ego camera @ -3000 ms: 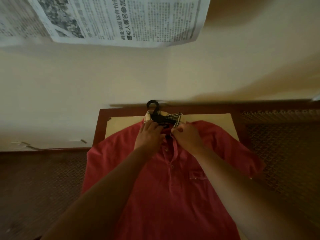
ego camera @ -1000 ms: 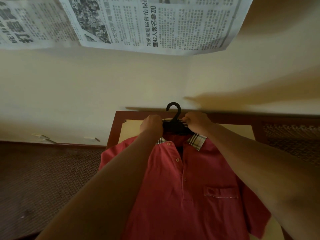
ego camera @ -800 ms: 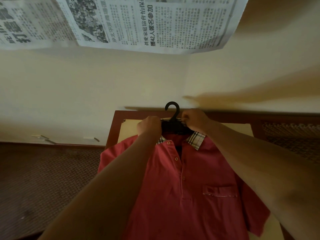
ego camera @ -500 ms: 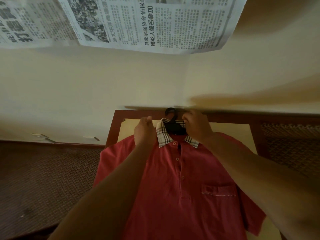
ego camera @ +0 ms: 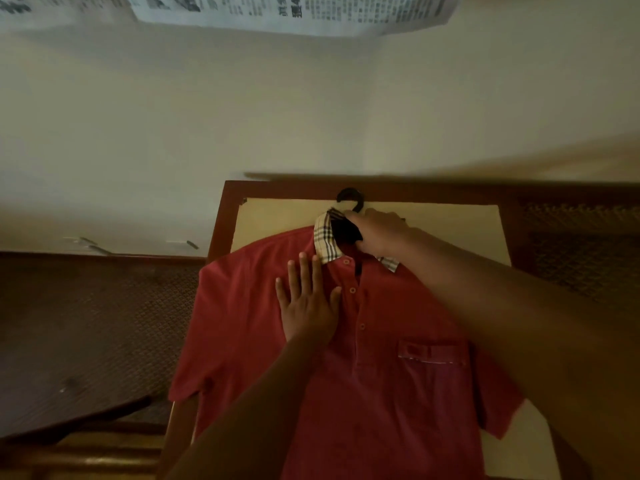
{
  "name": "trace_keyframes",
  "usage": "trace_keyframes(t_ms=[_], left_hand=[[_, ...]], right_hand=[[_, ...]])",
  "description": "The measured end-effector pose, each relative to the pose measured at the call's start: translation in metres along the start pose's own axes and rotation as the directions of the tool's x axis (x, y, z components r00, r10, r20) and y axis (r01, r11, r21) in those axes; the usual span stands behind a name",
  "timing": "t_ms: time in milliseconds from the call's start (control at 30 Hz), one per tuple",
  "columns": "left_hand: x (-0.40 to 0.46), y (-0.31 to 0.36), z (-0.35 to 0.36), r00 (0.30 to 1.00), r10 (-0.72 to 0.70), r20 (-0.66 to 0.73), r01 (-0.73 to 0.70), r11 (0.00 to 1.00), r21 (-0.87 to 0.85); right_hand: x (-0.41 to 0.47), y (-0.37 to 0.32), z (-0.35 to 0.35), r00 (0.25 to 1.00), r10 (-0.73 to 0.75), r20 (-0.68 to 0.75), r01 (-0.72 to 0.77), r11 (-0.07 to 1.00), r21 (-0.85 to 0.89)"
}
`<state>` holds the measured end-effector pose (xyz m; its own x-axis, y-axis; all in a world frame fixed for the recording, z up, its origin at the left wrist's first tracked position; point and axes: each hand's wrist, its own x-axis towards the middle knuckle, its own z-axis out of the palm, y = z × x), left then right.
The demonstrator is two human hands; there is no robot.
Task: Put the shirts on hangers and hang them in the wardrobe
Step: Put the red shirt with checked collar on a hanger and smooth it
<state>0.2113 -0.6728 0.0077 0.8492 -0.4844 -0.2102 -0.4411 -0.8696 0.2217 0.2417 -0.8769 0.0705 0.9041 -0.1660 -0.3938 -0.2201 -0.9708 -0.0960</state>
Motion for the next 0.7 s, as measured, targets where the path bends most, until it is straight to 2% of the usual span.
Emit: trace_keyframes(t_ms=[100, 333, 433, 500, 567, 633, 700], left_hand=[[-0.006, 0.0, 0.002, 1.0, -0.008, -0.001, 0.008, 1.0, 0.014], [-0.006, 0.0, 0.002, 0.999, -0.02, 0.034, 0.018, 0.999, 0.049], [-0.006, 0.001, -0.004, 0.999, -0.016, 0.029, 0.017, 0.999, -0.032], [-0.007, -0.001, -0.01, 1.0, -0.024, -0.018, 0.021, 0.986, -0.164], [-0.008, -0.01, -0.016, 0.997, -0.004, -0.074, -0.012, 0.977, -0.212], [-0.01, -0.018, -0.018, 0.992, 0.086, -0.094, -0.1, 0.983, -0.155], [-0.01, -0.016, -0.017, 0.976, 0.214, -0.038, -0.216, 0.974, -0.067]], right_hand=[[0.0, 0.005, -0.006, 0.999, -0.024, 0.032, 0.024, 1.0, -0.014], [-0.009, 0.033, -0.009, 0.994, 0.072, -0.082, -0.077, 0.995, -0.064], [-0.035, 0.021, 0.008, 0.953, 0.171, -0.25, -0.138, 0.98, 0.144], [-0.069, 0.013, 0.029, 0.85, 0.319, -0.419, -0.168, 0.918, 0.358], [-0.115, 0.012, 0.059, 0.704, 0.525, -0.478, -0.274, 0.822, 0.498], [-0.16, 0.016, 0.09, 0.566, 0.755, -0.331, -0.515, 0.637, 0.573], [-0.184, 0.023, 0.111, 0.46, 0.883, -0.094, -0.696, 0.424, 0.58]])
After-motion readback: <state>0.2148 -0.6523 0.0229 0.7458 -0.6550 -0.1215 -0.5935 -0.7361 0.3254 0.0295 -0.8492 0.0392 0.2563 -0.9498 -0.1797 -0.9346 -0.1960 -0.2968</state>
